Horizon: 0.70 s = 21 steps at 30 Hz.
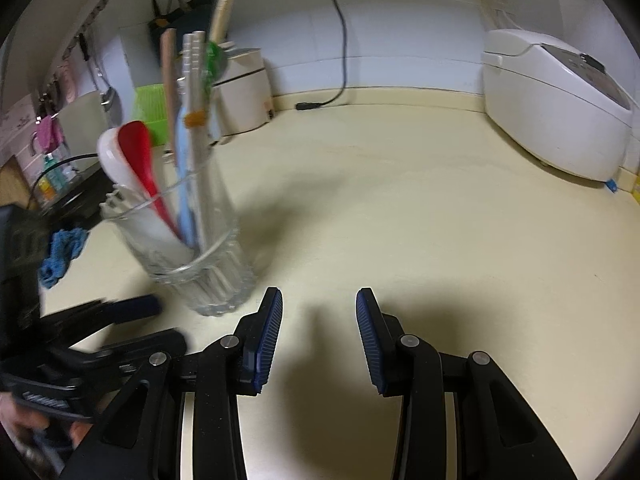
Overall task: Organize utensils
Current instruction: 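Lower the glass onto the counter with the left gripper and release it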
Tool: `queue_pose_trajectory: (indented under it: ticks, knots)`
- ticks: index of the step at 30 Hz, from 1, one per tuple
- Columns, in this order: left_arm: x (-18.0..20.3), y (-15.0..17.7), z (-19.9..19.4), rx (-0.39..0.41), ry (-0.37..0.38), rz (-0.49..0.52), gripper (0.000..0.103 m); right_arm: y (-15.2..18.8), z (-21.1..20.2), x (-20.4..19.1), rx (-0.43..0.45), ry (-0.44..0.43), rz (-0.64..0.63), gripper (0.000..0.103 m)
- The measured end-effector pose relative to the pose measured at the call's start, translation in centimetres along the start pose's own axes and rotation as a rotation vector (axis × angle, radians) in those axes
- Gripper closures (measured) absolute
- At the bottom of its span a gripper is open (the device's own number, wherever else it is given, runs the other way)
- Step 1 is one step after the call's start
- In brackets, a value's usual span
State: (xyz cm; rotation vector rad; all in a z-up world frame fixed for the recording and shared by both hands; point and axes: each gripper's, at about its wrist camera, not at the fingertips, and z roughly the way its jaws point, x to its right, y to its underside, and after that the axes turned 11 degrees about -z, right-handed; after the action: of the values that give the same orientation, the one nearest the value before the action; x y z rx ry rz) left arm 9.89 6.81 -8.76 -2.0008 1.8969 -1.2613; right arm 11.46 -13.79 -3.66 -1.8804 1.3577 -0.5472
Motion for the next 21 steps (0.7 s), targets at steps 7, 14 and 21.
queue_pose_trajectory:
  ticks: [7,14,21]
  knots:
    - [1.5,2.5,-4.7,0.163,-0.174,0.033,0.011,0.2,-0.6,0.2,0.016,0.026,0.017,0.064]
    - [4.0,3.5,-6.6,0.258,-0.38,0.121,0.011,1.1,-1.8,-1.0,0.043,0.02,0.002,0.064]
    - [6.8,3.6,-10.8,0.412,-0.393,0.171,0.011,1.5,-3.1,-1.7,0.063,0.011,0.006,0.064]
